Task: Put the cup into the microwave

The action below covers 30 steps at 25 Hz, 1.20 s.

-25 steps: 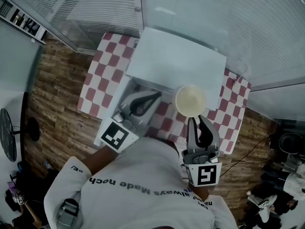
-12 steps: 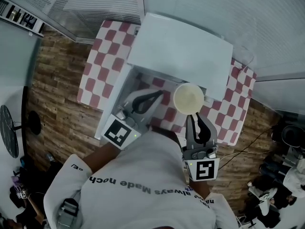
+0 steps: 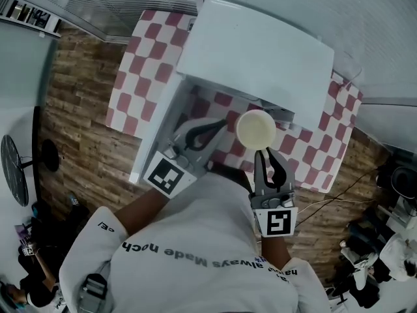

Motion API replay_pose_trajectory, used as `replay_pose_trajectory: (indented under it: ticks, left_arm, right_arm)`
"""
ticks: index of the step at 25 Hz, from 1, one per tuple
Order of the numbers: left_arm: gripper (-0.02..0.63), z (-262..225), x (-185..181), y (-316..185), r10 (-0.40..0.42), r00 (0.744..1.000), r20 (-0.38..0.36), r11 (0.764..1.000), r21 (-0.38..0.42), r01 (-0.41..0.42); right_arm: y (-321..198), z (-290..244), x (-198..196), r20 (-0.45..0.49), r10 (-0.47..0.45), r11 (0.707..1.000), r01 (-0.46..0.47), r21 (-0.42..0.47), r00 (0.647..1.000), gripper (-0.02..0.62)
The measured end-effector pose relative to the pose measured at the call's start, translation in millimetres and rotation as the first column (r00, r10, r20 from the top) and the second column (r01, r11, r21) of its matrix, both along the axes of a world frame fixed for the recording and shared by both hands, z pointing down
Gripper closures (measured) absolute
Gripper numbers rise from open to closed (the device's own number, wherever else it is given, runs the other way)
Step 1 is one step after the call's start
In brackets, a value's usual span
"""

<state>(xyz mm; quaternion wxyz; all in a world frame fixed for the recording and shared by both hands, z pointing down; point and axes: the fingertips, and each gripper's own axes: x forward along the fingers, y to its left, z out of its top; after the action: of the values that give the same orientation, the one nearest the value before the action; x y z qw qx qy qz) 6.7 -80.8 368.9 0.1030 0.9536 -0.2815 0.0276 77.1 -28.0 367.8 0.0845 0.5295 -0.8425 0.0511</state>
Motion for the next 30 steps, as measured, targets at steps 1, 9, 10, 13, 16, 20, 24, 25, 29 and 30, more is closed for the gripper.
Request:
replay_pose_trajectory:
  ticks: [1, 9, 10, 13, 16, 20, 24, 25, 29, 30]
  left_arm:
    - [0.601, 6, 0, -1, -0.002, 1.000, 0.002, 1.000, -0.004, 0.002]
    - [0.603, 54, -1, -14, -0.021, 0.999, 0.024, 0.999, -0.048, 0.022]
    - [0.601, 59, -1, -16, -0.021, 0.999, 0.026, 0.998, -0.051, 0.022]
    - [0.601, 74, -2, -21, -0.023, 0.999, 0.037, 0.998, -0.056, 0.025]
    - [0.601, 88, -2, -26, -0.026, 0.999, 0.046, 0.998, -0.061, 0.029]
    - [0.601, 106, -3, -29, -0.036, 0.998, 0.055, 0.996, -0.077, 0.040]
    - [0.601, 122, -1, -35, -0.043, 0.997, 0.059, 0.995, -0.084, 0.048]
    - [0.603, 125, 0, -37, -0.045, 0.997, 0.060, 0.995, -0.085, 0.050]
    - [0.601, 135, 2, -46, -0.056, 0.996, 0.063, 0.995, -0.081, 0.061]
    - [0.603, 137, 2, -48, -0.061, 0.996, 0.062, 0.995, -0.079, 0.065]
  right_arm:
    - [-2, 7, -1, 0.003, 0.000, 1.000, 0.000, -0.006, 1.000, 0.551]
    - [-11, 64, -4, -0.016, -0.018, 0.997, 0.017, -0.079, 1.000, 0.552]
    - [-13, 70, -5, -0.020, -0.021, 0.997, 0.019, -0.079, 1.000, 0.551]
    - [-18, 91, -5, -0.030, -0.023, 0.996, 0.021, -0.087, 0.999, 0.551]
    - [-25, 110, -4, -0.043, -0.022, 0.996, 0.018, -0.093, 0.999, 0.552]
    - [-33, 134, -5, -0.047, -0.015, 0.993, 0.009, -0.120, 0.999, 0.551]
    - [-45, 150, -5, -0.054, -0.014, 0.993, 0.007, -0.121, 0.998, 0.551]
    - [-49, 153, -6, -0.059, -0.016, 0.993, 0.009, -0.117, 0.998, 0.551]
    - [-64, 165, -6, -0.081, -0.018, 0.994, 0.009, -0.105, 0.997, 0.552]
    - [-68, 167, -6, -0.079, -0.013, 0.995, 0.005, -0.098, 0.997, 0.552]
